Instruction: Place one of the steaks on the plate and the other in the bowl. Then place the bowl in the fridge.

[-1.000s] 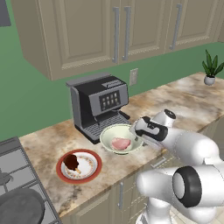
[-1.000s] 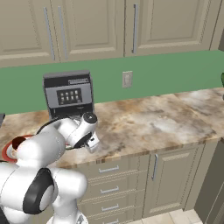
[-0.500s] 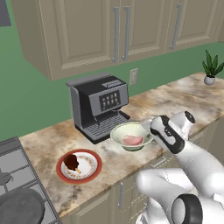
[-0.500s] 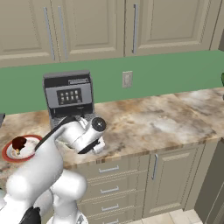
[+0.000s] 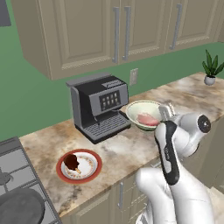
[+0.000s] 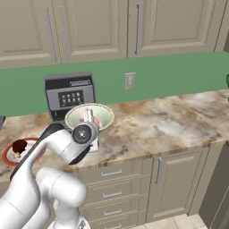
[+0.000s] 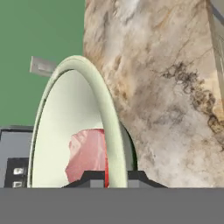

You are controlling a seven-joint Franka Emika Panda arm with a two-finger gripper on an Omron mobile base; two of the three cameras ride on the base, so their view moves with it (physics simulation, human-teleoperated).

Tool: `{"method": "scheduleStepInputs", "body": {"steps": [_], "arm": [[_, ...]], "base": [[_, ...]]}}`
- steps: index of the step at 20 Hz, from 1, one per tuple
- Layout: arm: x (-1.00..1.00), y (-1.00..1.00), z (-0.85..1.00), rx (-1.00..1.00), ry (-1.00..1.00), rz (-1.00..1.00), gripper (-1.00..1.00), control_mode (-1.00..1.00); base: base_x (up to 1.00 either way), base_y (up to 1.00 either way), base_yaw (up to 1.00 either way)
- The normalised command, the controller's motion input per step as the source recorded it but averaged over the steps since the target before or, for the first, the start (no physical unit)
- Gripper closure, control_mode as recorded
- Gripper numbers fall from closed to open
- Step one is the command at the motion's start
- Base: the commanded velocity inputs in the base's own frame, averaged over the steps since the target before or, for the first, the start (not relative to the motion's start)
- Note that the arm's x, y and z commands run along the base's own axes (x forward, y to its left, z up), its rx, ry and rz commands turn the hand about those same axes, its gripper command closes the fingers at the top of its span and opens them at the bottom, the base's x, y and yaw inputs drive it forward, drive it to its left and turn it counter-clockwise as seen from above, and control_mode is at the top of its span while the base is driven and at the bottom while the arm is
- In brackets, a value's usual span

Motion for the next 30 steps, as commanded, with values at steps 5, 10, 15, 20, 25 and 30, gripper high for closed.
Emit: {"method": "scheduleStepInputs", "body": {"steps": [5,10,15,20,25,30], "arm": [[-0.44,0.13,0.33,0.08,-0.12,-0.68,1.0,-1.0],[-0.83,-0.06,0.54,0.04,-0.01,-0.01,1.0,-1.0],[-1.0,-0.03,0.19,0.03,-0.02,0.21,1.0,-1.0],[-1.0,0.08,0.14,0.0,-0.17,0.16,1.0,-1.0],[-0.2,0.02,0.03,0.0,-0.04,0.01,1.0,1.0],[0.0,0.0,0.0,0.0,0.0,0.0,1.0,1.0]], "base": [[0.0,0.0,0.0],[0.0,0.0,0.0],[0.0,0.0,0.0],[0.0,0.0,0.0],[-0.77,0.17,-0.02],[-0.09,0.13,-0.85]]}}
